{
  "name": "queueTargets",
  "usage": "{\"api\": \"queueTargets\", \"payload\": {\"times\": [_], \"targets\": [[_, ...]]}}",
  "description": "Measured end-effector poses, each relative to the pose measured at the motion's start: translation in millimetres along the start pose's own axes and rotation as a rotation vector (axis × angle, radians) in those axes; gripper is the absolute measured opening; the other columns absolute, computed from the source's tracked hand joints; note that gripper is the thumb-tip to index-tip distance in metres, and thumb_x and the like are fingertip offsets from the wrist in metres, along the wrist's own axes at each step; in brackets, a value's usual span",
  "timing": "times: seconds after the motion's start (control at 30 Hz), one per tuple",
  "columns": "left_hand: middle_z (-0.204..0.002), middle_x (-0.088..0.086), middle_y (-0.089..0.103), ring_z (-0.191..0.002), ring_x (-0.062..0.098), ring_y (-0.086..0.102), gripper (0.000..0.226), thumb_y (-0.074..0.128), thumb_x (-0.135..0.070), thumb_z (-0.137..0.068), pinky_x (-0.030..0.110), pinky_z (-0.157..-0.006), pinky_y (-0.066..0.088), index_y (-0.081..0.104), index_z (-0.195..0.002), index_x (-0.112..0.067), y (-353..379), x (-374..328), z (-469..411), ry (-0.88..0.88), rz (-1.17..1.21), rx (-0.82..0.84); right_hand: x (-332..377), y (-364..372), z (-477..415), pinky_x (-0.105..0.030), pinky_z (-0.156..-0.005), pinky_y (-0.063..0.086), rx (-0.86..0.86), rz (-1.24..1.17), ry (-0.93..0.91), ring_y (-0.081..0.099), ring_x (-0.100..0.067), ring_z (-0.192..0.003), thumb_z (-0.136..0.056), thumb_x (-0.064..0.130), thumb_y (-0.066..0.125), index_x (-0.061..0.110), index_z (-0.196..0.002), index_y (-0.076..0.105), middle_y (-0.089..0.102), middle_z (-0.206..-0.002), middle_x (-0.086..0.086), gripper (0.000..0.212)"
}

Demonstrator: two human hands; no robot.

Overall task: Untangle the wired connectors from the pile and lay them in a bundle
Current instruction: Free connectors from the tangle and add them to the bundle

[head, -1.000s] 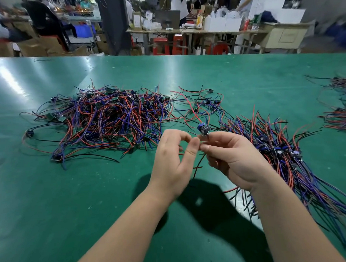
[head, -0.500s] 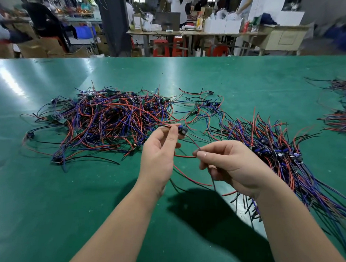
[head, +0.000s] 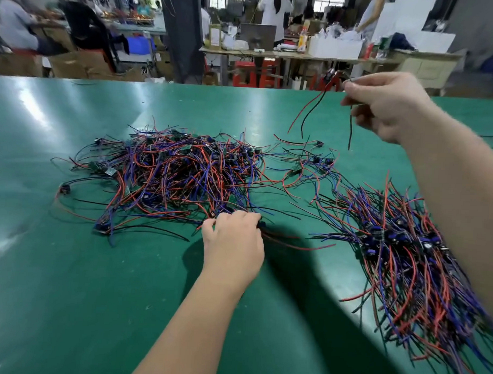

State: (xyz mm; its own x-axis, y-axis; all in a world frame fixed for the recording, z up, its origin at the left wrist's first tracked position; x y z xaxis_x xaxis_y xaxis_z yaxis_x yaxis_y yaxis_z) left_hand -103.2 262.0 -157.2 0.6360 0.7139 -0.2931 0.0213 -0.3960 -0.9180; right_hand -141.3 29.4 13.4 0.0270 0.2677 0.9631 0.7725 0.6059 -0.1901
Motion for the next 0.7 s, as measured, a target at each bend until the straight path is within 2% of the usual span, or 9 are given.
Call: {"api": "queueTargets", "payload": {"times": [0.03,0.13,0.2,0.3,0.37,0.5,0.57,0.63,0.7], "targets": [[-0.126,-0.011,0.055,-0.115,0.018,0.046,0.034,0.038,-0.030,-0.096,0.037,-0.099,0.023,0.051,-0.127,-0.034,-0.3,2.0,0.1,-0.014,-0.027,0.000,-9.2,1.3,-12.2,-0.018,-0.043,0.043,0.006,0.049,0.042,0.055,-0.006,-0.041,-0.087,0.014,0.067,0.016,-0.088,0.066,0.069,-0.068,-0.003,0.002],[-0.121,-0.007,0.055,-0.114,0.021,0.047,0.032,0.043,-0.030,-0.094,0.039,-0.096,0.027,0.049,-0.126,-0.033,-0.8,5.6,-0.7,-0.054,-0.049,0.025,-45.2,6.6,-23.6,-0.022,-0.048,0.050,0.109,0.276,0.229,0.063,-0.013,-0.053,-0.087,0.003,0.064,0.004,-0.118,0.058,0.067,-0.095,-0.015,0.031],[-0.123,-0.005,0.053,-0.116,0.022,0.045,0.034,0.046,-0.032,-0.095,0.039,-0.095,0.029,0.046,-0.129,-0.032,-0.2,6.0,-0.9,-0.063,-0.064,0.055,-65.5,9.5,-16.7,-0.028,-0.059,0.054,0.177,0.408,0.337,0.063,-0.021,-0.072,-0.087,0.004,0.064,0.004,-0.129,0.051,0.060,-0.112,-0.015,0.043],[-0.122,-0.004,0.050,-0.116,0.023,0.042,0.032,0.052,-0.041,-0.093,0.039,-0.094,0.028,0.050,-0.125,-0.033,0.3,7.6,-1.8,-0.075,-0.066,0.072,-79.2,14.6,-0.1,-0.033,-0.070,0.054,0.232,0.487,0.355,0.062,-0.026,-0.090,-0.089,0.011,0.065,0.009,-0.134,0.049,0.053,-0.114,-0.009,0.048],[-0.118,-0.005,0.049,-0.114,0.022,0.040,0.027,0.056,-0.043,-0.091,0.038,-0.092,0.025,0.056,-0.116,-0.035,-0.2,8.3,-2.2,-0.086,-0.045,0.039,-79.1,16.7,13.2,-0.032,-0.066,0.054,0.210,0.489,0.294,0.060,-0.024,-0.084,-0.088,0.011,0.064,0.010,-0.126,0.055,0.059,-0.105,-0.011,0.039],[-0.118,-0.005,0.042,-0.114,0.021,0.033,0.027,0.061,-0.050,-0.085,0.038,-0.092,0.016,0.062,-0.107,-0.033,-0.7,8.3,-3.2,-0.120,-0.055,0.002,-71.6,14.5,48.7,-0.037,-0.070,0.056,0.078,0.444,0.117,0.063,-0.021,-0.069,-0.084,0.007,0.058,0.014,-0.096,0.068,0.068,-0.079,-0.009,0.018],[-0.121,-0.006,0.039,-0.117,0.021,0.030,0.029,0.061,-0.052,-0.084,0.039,-0.096,0.011,0.065,-0.106,-0.032,-1.2,10.1,-3.7,-0.131,-0.112,0.001,-68.2,15.6,74.1,-0.031,-0.057,0.056,0.062,0.328,0.064,0.065,-0.018,-0.060,-0.082,0.004,0.056,0.018,-0.081,0.067,0.069,-0.073,-0.008,0.017],[-0.123,-0.007,0.043,-0.120,0.020,0.030,0.031,0.059,-0.054,-0.085,0.042,-0.104,0.005,0.067,-0.104,-0.032,-2.3,11.2,-3.9,-0.130,-0.160,-0.006,-69.3,20.5,102.6,-0.023,-0.043,0.047,0.135,0.209,0.062,0.062,-0.014,-0.049,-0.083,0.002,0.056,0.015,-0.075,0.066,0.068,-0.066,-0.006,0.018],[-0.114,-0.007,0.056,-0.118,0.018,0.041,0.031,0.055,-0.056,-0.087,0.043,-0.106,0.007,0.065,-0.103,-0.032,-6.2,8.3,-4.0,-0.109,-0.136,-0.062,-75.7,27.2,127.1,-0.019,-0.037,0.042,0.332,0.154,0.139,0.058,-0.012,-0.043,-0.086,0.002,0.058,0.010,-0.073,0.066,0.066,-0.060,-0.005,0.018]]}}
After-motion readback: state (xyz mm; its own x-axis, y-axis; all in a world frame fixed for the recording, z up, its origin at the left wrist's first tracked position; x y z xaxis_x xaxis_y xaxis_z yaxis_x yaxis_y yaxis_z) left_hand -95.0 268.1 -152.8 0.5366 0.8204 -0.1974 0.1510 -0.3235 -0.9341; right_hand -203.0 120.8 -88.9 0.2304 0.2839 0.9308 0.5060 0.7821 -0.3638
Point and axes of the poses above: each hand's wrist, its own z-axis away from the middle knuckle, its own y-axis out of the palm, x = y × z, the point moved 2 cm from there along -z, towards the middle knuckle
